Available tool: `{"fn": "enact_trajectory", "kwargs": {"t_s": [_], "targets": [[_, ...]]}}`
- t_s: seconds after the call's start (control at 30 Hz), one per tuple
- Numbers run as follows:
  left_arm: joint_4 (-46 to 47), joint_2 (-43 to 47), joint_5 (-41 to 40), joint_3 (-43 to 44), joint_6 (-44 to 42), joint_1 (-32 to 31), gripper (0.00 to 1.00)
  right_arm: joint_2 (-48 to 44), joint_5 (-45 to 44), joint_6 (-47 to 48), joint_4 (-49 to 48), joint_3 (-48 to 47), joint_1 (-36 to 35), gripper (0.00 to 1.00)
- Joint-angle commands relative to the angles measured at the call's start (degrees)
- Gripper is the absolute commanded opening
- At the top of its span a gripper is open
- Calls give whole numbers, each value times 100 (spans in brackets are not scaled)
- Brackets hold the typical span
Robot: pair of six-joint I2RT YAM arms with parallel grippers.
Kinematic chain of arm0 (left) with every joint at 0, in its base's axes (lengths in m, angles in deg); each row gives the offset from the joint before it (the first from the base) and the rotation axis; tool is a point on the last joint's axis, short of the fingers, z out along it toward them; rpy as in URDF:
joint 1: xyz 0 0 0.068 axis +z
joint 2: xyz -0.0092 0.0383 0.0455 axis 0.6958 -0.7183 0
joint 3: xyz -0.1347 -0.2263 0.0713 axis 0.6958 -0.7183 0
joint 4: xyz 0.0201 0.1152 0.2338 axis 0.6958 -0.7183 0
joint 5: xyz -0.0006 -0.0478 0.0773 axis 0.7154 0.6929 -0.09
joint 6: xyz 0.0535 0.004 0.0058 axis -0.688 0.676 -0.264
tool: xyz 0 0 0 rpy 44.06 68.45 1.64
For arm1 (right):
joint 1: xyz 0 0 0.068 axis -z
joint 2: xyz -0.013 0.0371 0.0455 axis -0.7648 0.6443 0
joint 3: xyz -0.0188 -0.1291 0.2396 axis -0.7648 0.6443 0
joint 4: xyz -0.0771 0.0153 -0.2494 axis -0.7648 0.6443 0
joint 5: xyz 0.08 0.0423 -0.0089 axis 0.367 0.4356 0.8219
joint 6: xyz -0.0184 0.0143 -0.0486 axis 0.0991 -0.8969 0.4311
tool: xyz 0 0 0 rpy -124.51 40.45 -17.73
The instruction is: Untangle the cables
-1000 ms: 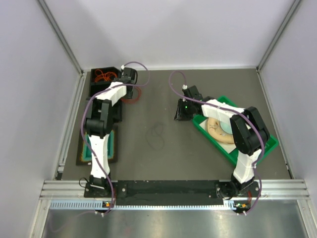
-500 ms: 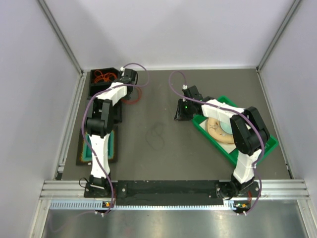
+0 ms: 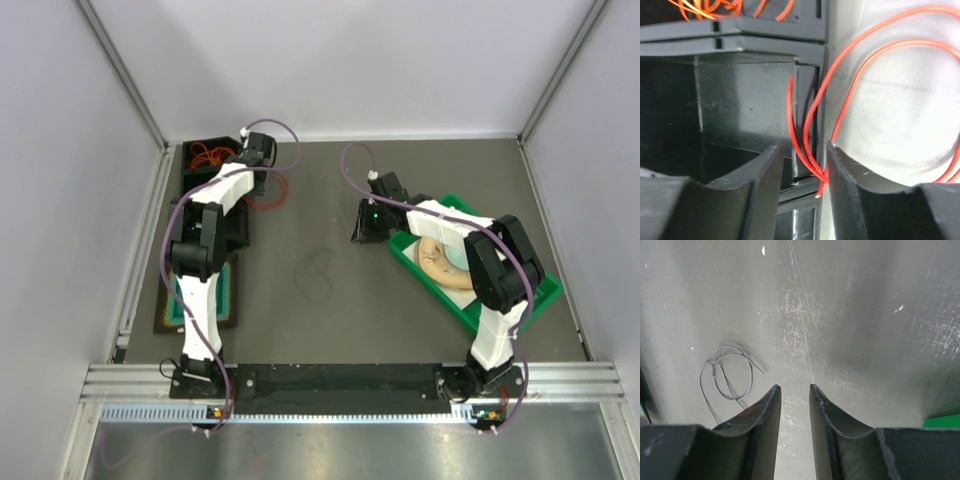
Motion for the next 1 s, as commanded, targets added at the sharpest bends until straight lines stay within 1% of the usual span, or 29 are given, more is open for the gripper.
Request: {"fn": "enact_trajectory", "kwargs": {"t_s": [0.0, 0.07, 0.27, 0.3, 0.4, 0.47, 0.57, 0.67, 0.77, 0.87, 0.97], "targets": [[134, 465, -135, 76, 55, -36, 42, 35, 38, 1, -90, -263, -85, 29], [134, 447, -197, 58, 55, -54, 38, 35, 46, -8, -90, -263, -94, 29], [187, 421, -355, 14, 2, -142, 33, 18, 29, 1, -64, -254, -94, 29], [178, 395, -364, 32, -6, -142, 34, 18, 37, 1, -55, -254, -94, 29], [64, 280, -425, 137, -33, -142, 41, 9, 29, 1, -64, -254, -94, 29], [46, 192, -452, 146, -33, -142, 40, 9, 29, 1, -64, -254, -94, 29], [73, 122, -522, 111, -24, -142, 33, 0, 11, 1, -64, -254, -94, 29], [82, 95, -549, 85, -15, -142, 31, 0, 2, 10, -55, -246, -103, 29], [90, 78, -584, 76, -24, -142, 31, 9, 11, 1, -64, -245, -94, 29], [82, 34, -610, 76, -59, -133, 36, 18, 20, 1, -72, -245, -103, 29], [81, -19, -619, 41, -68, -133, 36, 18, 20, 1, -72, -245, -103, 29]]}}
